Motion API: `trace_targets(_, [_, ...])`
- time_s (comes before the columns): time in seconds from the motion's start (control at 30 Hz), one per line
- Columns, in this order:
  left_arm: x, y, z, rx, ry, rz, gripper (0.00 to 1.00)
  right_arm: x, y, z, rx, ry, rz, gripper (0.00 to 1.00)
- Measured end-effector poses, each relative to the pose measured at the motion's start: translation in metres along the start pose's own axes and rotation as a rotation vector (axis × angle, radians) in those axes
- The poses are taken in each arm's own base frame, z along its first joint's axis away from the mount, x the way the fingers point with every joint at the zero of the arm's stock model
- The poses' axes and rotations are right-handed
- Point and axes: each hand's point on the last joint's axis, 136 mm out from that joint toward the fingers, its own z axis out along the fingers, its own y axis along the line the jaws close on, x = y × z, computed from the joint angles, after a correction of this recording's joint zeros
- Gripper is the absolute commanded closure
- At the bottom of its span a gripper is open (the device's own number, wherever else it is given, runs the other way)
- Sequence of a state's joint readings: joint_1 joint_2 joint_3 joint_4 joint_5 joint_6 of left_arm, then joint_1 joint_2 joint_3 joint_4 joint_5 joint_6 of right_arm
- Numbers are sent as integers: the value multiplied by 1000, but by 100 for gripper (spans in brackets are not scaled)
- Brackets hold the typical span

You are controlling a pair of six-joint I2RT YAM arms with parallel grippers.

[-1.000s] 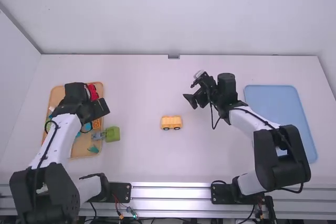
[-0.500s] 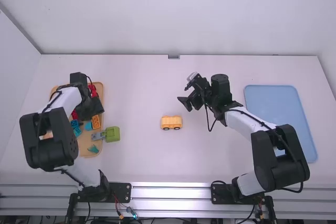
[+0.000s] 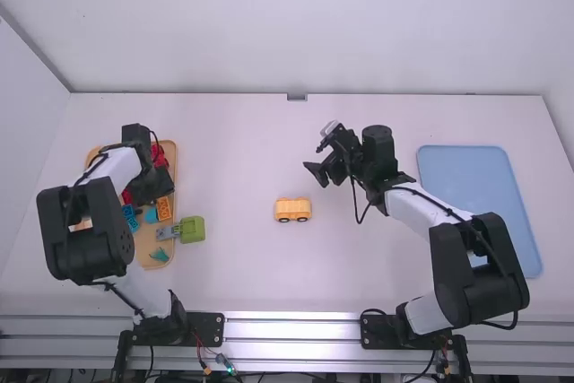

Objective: Assemble lego blocks to make yellow taxi

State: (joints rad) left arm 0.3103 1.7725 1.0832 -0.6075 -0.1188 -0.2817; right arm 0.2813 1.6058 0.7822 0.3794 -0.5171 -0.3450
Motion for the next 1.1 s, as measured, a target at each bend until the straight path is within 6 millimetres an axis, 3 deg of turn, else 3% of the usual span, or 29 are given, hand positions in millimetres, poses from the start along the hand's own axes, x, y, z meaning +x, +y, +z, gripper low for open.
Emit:
trace_targets(0.3, [5,2,9,-6,-5,0,66,0,0,0,0,1,3,1])
trace_targets(0.67, [8,-1,10,12,2,15,60,0,0,0,0,0,5,1])
trace_targets(1.1, [29,14,24,-16,51,-17,61,0,0,0,-1,0,6,1])
